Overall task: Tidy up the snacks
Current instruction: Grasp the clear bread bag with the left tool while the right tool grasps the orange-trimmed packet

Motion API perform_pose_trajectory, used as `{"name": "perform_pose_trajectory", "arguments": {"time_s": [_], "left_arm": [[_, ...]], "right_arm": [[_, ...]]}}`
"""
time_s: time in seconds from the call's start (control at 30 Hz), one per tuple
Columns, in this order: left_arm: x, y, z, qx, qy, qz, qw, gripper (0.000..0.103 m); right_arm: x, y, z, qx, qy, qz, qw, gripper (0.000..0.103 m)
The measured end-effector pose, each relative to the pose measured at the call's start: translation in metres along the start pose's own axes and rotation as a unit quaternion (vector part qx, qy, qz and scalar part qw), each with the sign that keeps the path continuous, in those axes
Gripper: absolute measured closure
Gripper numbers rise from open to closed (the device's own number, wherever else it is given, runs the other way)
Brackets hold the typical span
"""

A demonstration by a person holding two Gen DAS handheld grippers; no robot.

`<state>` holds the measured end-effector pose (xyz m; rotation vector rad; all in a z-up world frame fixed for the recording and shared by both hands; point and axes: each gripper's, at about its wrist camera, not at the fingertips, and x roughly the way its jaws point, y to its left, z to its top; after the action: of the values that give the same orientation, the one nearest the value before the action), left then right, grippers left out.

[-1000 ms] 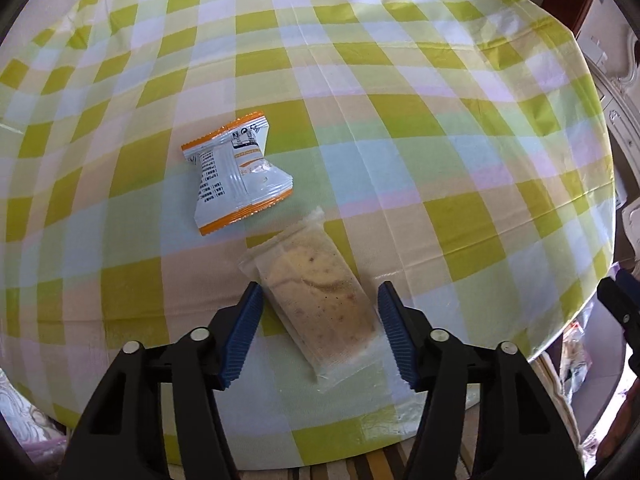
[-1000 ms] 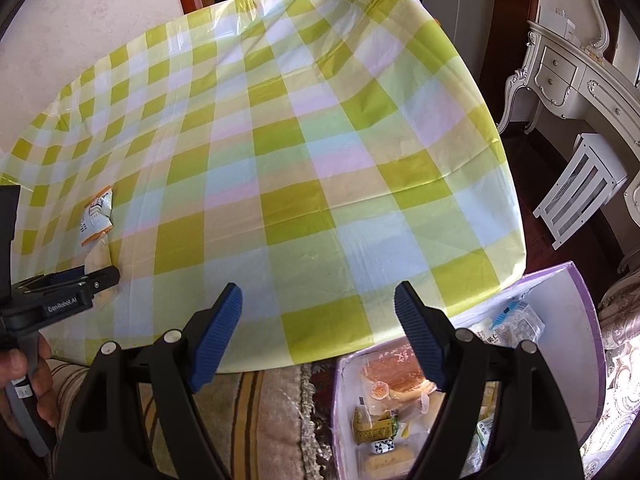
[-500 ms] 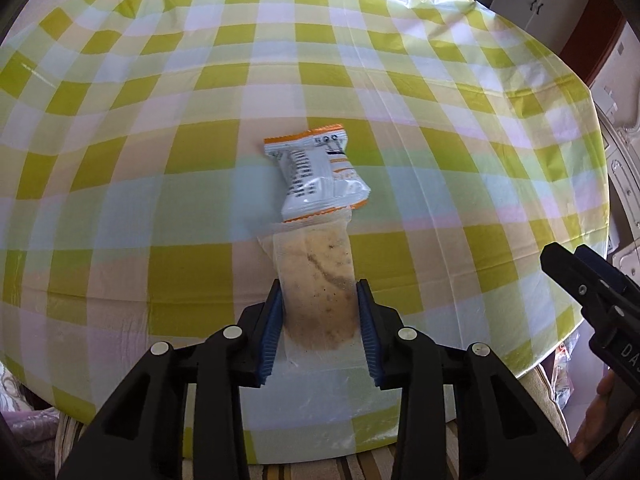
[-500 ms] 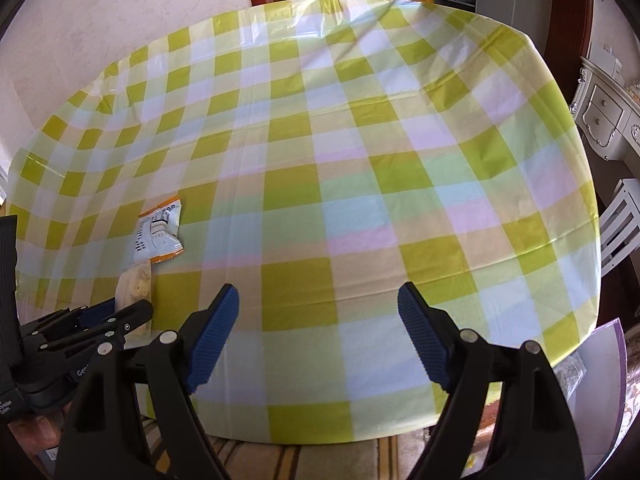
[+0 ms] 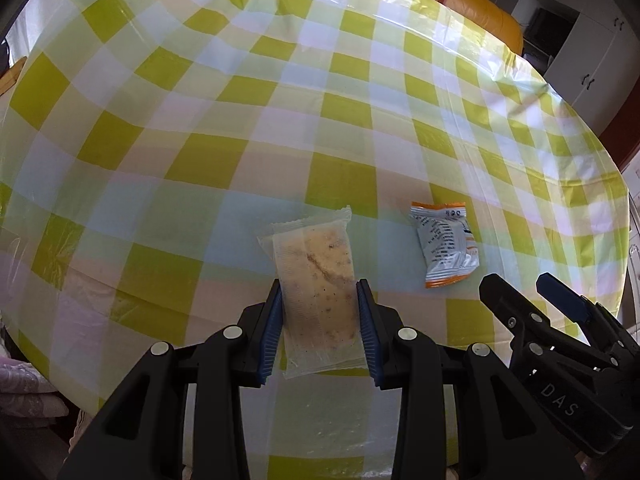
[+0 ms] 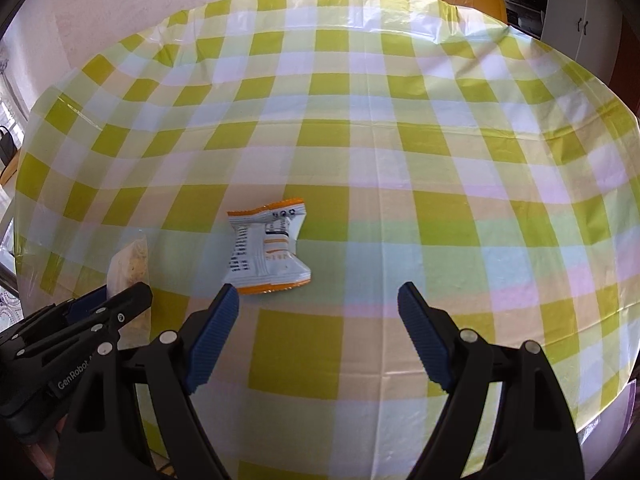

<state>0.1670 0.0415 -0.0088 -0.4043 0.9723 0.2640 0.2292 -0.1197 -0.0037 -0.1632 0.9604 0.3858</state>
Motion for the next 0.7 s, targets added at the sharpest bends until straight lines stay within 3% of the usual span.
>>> {"name": "perform_pose_trajectory", "arguments": {"time_s": [0.27, 0.53, 0.6, 0.7], "left_arm": [[-0.001, 0.023, 0.005, -0.037, -0.012, 0.002, 0.9992, 0.068], [0.004, 0.027, 0.004, -0.044, -0.007, -0.006, 0.999, 0.068], [0.005, 0.026, 0.004, -0.042, -0.007, -0.006, 0.9991, 0.068], [0.006, 0.025, 0.003, -0.039, -0.006, -0.007, 0.9992, 0.068]], "right_arm": [[0.03, 0.036, 0.017, -0.027, 0.008, 0.002, 1.0, 0.021], [0.054, 0.042, 0.02, -0.03, 0.029, -0.005, 0.999, 0.022], [0.058, 0.043, 0.02, -0.034, 0.034, -0.007, 0.999, 0.034], [0.057, 0.042, 0.021, -0.033, 0.032, -0.003, 0.999, 0.042]]}}
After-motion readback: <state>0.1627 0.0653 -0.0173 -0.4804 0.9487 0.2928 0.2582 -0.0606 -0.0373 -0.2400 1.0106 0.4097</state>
